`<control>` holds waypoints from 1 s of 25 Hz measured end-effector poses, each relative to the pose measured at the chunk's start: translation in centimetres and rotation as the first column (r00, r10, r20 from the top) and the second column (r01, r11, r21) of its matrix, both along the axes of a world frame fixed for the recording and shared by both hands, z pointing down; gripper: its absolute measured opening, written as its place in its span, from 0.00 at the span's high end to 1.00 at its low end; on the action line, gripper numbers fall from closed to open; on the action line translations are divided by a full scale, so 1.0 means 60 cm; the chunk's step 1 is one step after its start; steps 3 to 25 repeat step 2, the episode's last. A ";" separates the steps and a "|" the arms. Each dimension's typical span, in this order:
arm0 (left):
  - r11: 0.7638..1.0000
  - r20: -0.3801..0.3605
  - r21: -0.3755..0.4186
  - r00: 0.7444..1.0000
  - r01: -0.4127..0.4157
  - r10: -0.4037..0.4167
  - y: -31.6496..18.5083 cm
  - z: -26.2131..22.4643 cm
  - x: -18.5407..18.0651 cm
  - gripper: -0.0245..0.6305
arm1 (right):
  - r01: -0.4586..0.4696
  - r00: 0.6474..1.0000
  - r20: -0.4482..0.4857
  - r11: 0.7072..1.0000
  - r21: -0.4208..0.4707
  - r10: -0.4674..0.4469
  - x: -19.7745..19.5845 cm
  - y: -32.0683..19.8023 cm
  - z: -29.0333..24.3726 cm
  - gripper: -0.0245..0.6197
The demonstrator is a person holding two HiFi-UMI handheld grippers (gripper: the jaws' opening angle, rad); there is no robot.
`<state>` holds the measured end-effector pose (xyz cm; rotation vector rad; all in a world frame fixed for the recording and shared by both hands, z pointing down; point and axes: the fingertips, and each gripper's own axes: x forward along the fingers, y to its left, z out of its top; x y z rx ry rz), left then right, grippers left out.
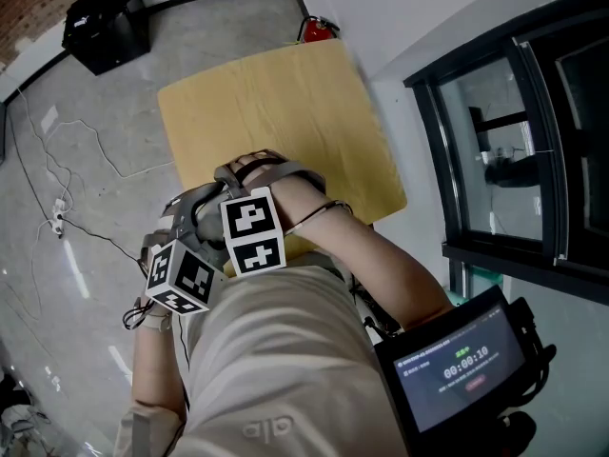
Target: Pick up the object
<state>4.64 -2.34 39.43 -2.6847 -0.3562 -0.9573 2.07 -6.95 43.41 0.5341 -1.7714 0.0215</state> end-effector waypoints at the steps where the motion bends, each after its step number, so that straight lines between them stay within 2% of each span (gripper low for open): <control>1: 1.000 0.000 -0.001 1.000 0.000 0.000 0.000 0.000 0.003 0.42 | -0.001 1.000 0.001 1.000 0.000 0.001 0.003 0.000 0.001 0.54; 25: 1.000 0.000 -0.001 1.000 -0.001 0.001 -0.001 0.001 0.006 0.42 | -0.001 1.000 0.002 1.000 0.000 0.001 0.006 -0.001 0.001 0.54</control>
